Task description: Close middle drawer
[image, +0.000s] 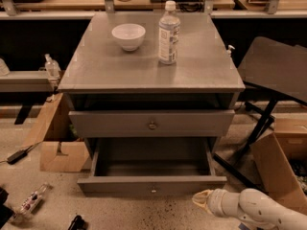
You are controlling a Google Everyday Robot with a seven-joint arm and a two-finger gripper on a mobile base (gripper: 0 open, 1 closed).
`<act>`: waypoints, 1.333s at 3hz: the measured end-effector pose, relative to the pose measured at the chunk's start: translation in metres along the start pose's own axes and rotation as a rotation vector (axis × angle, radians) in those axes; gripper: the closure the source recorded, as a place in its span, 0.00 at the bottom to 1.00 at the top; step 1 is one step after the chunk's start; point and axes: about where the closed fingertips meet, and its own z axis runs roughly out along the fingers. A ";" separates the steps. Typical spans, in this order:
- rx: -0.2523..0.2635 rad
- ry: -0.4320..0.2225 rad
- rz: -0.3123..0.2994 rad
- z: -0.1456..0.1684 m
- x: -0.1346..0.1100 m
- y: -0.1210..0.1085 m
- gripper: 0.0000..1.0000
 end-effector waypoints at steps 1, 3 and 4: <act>0.022 -0.010 -0.034 0.008 -0.018 -0.033 1.00; 0.041 -0.023 -0.084 0.021 -0.047 -0.074 1.00; 0.041 -0.025 -0.087 0.021 -0.047 -0.076 1.00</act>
Offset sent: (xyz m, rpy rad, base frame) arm 0.1706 0.0041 0.0458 -0.0608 -0.1607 0.0529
